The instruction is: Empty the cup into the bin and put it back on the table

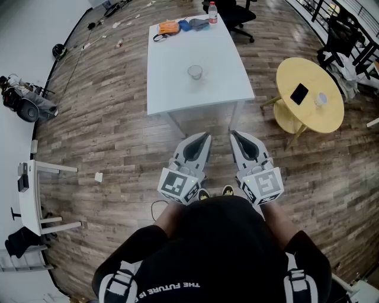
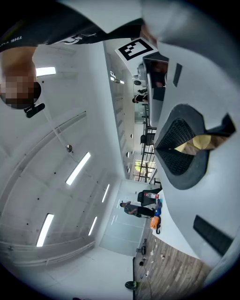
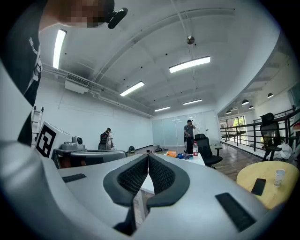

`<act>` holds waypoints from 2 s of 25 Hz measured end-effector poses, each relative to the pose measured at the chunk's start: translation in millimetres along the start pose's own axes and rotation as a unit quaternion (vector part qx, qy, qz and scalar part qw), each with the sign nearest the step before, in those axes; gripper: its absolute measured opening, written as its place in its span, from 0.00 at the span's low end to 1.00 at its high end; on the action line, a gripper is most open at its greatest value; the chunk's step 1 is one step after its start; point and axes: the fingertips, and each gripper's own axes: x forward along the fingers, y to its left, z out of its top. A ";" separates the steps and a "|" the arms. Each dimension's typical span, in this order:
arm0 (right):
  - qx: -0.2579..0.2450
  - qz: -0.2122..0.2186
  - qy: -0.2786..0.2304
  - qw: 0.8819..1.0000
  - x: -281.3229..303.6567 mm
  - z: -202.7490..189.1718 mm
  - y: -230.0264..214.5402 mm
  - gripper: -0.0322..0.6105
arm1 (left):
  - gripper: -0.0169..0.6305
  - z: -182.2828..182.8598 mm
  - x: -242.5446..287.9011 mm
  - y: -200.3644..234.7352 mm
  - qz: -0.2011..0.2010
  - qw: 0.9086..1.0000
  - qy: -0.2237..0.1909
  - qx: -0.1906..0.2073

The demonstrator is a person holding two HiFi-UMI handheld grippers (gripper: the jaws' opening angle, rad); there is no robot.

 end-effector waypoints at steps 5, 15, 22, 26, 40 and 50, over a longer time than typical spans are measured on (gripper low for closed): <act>0.002 0.003 0.002 1.000 6.5 -1.4 9.9 0.08 | 0.06 -2.4 -3.7 3.3 -0.013 1.000 0.008 0.001; 0.009 -0.028 -0.001 1.000 25.1 -1.8 21.8 0.08 | 0.06 0.5 -31.7 55.6 0.056 0.997 0.024 0.036; 0.007 -0.024 -0.011 1.000 38.8 -4.8 40.5 0.08 | 0.06 -0.4 -64.7 73.7 0.048 0.998 0.017 0.024; 0.007 -0.021 -0.009 1.000 56.4 -7.2 51.1 0.08 | 0.06 -4.1 -76.4 88.5 0.040 0.999 0.019 0.015; 0.021 -0.030 -0.013 0.999 172.6 -21.7 -58.4 0.08 | 0.06 -16.9 40.8 179.2 0.039 0.998 0.027 0.039; 0.034 0.008 0.008 0.999 293.0 -33.9 -188.1 0.08 | 0.06 -23.0 182.4 266.8 0.087 0.994 0.055 0.043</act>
